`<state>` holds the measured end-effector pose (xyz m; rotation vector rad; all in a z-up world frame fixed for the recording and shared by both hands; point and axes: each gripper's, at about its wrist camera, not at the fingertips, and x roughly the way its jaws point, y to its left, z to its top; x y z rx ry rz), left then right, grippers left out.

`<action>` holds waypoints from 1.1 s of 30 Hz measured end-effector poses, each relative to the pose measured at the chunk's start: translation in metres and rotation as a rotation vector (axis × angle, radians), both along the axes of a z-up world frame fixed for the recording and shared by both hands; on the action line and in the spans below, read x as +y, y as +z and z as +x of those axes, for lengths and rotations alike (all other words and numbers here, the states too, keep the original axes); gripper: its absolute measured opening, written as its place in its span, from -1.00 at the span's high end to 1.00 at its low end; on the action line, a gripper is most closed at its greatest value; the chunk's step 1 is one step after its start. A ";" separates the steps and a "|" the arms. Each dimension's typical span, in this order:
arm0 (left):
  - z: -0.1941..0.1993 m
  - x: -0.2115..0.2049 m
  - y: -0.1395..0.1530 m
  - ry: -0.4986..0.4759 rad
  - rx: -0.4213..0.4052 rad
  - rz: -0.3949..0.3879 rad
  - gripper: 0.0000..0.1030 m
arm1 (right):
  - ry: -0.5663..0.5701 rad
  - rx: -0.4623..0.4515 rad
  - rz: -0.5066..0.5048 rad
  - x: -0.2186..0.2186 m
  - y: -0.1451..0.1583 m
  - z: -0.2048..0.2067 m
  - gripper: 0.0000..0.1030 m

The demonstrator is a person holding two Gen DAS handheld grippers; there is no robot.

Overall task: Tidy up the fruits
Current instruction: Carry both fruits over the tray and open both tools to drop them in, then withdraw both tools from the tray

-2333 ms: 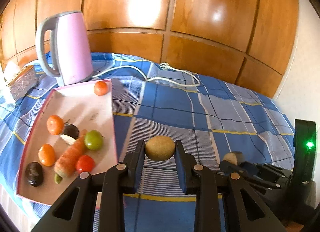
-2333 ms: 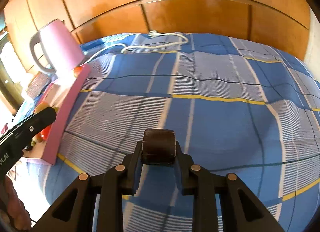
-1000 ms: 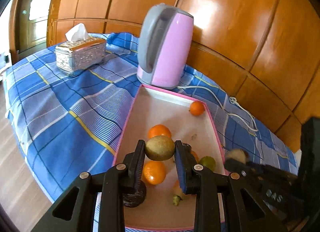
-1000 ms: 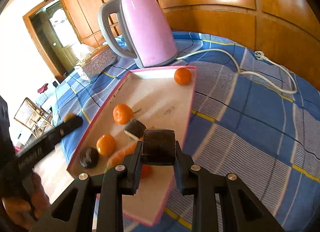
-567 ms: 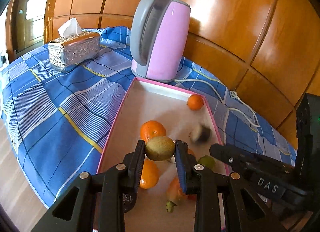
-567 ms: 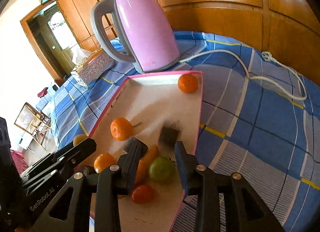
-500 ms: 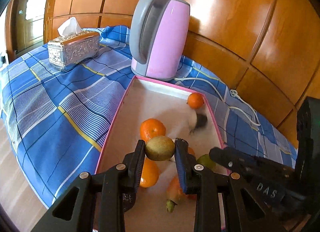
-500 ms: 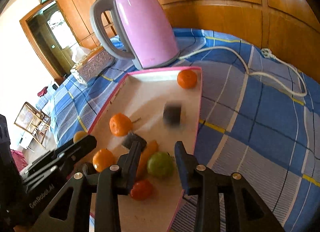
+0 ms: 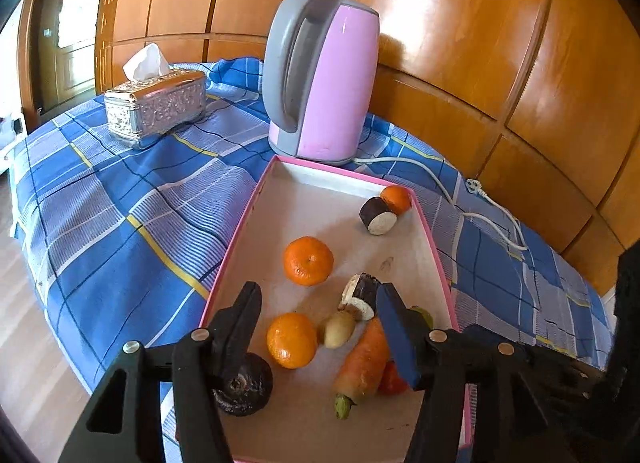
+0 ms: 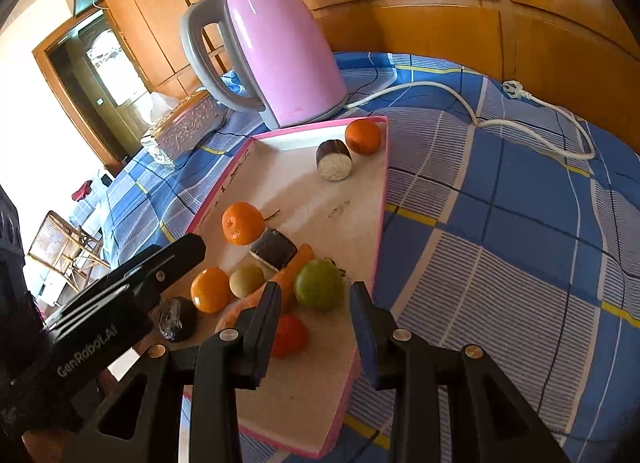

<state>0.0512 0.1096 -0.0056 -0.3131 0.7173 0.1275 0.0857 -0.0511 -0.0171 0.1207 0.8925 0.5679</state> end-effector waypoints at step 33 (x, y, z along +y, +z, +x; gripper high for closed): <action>-0.057 -0.014 0.016 0.063 -0.069 0.150 -0.61 | -0.128 -0.136 -0.104 -0.018 0.011 -0.059 0.28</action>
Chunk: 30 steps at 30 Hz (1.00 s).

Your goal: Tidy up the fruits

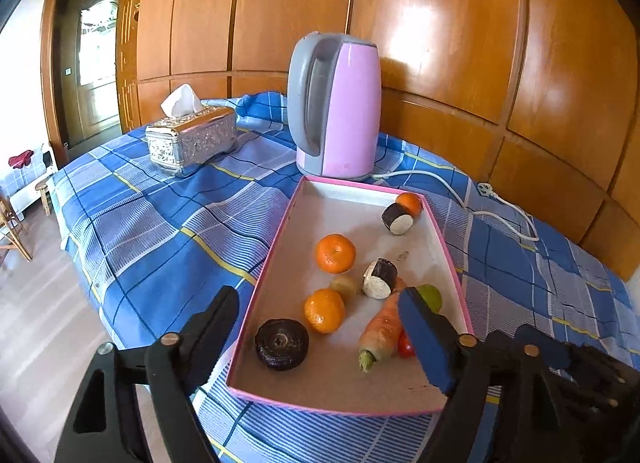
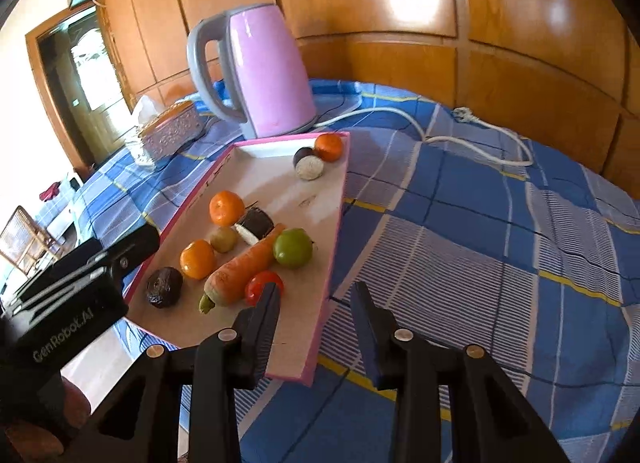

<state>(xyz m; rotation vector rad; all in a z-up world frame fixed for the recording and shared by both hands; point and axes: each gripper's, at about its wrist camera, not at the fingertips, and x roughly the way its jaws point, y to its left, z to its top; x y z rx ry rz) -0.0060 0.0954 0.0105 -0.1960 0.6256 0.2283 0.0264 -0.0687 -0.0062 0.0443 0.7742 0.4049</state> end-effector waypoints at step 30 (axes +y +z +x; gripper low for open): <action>-0.018 -0.004 -0.004 0.006 0.015 0.003 -0.76 | 0.004 -0.025 -0.046 0.009 -0.003 -0.017 0.28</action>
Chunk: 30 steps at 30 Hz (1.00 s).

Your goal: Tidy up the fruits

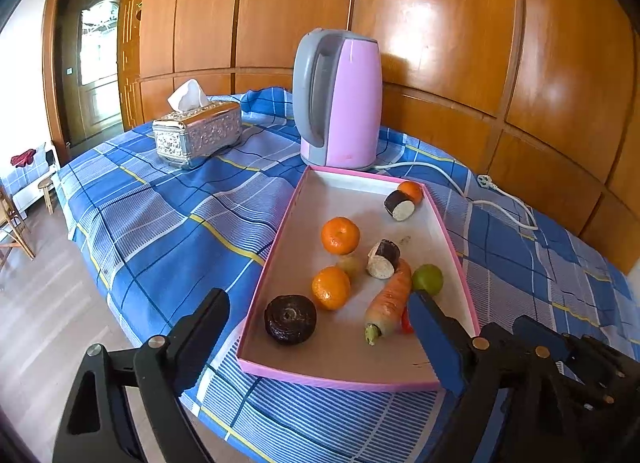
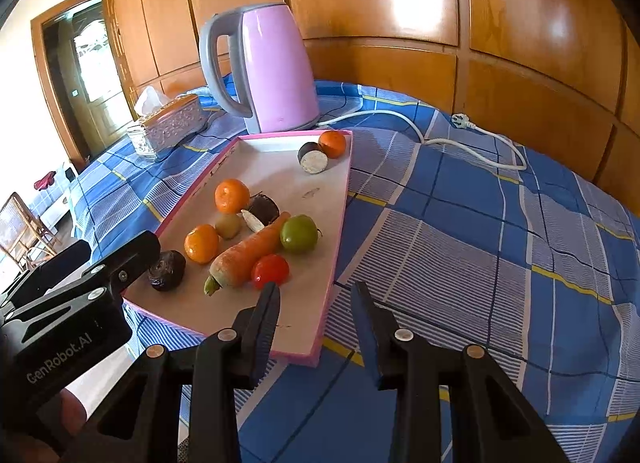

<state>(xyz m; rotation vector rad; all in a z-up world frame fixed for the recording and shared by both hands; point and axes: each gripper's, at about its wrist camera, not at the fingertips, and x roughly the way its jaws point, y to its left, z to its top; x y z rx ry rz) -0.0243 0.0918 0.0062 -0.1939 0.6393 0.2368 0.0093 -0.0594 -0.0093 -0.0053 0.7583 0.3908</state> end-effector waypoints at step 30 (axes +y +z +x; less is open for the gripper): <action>-0.003 0.001 0.002 0.003 0.002 0.010 -0.89 | 0.015 -0.006 -0.006 0.004 0.000 -0.003 0.28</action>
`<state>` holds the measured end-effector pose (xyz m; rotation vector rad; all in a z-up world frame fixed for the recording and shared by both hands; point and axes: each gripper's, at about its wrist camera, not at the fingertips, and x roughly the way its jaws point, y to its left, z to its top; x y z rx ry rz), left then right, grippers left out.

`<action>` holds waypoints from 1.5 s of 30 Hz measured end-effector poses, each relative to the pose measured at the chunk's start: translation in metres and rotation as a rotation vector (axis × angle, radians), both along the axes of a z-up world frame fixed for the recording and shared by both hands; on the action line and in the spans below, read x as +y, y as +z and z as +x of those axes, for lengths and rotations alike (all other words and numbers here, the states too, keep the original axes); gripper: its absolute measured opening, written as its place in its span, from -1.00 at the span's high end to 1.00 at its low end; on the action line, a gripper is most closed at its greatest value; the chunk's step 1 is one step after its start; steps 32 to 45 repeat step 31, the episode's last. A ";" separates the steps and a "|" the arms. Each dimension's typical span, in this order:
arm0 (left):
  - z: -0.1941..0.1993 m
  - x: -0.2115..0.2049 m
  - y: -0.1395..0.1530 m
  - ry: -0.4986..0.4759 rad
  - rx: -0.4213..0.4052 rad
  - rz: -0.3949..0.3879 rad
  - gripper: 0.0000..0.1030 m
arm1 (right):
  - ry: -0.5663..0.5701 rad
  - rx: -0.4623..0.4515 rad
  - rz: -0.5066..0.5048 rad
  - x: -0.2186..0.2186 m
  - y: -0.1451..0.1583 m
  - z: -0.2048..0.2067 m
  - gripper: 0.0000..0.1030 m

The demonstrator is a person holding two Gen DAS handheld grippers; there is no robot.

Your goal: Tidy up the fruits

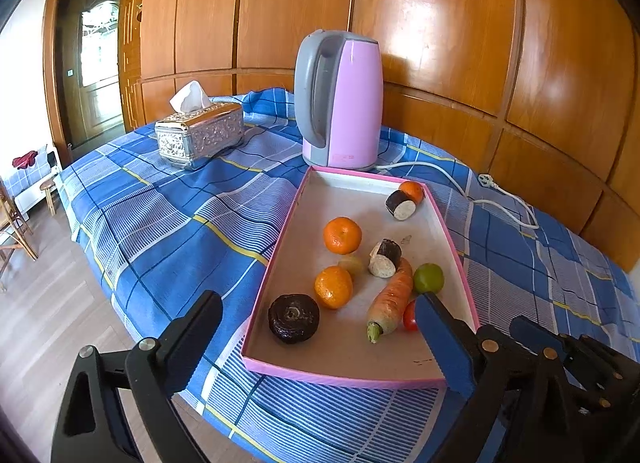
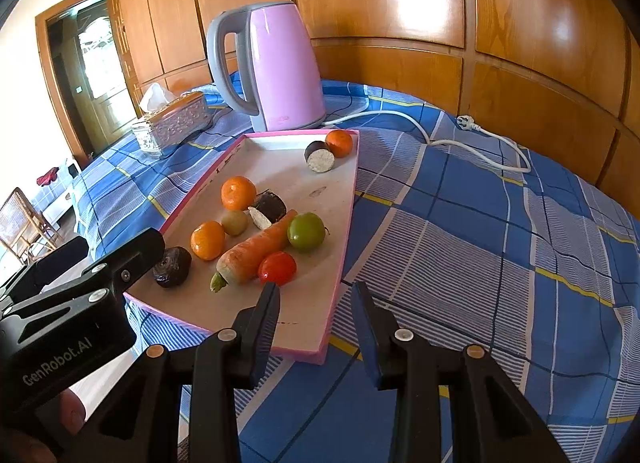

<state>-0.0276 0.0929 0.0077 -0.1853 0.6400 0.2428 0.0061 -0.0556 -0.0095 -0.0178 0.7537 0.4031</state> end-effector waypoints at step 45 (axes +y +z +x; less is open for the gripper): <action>0.001 -0.004 -0.001 -0.020 -0.014 0.002 -0.90 | 0.012 0.014 0.000 0.001 -0.007 0.002 0.28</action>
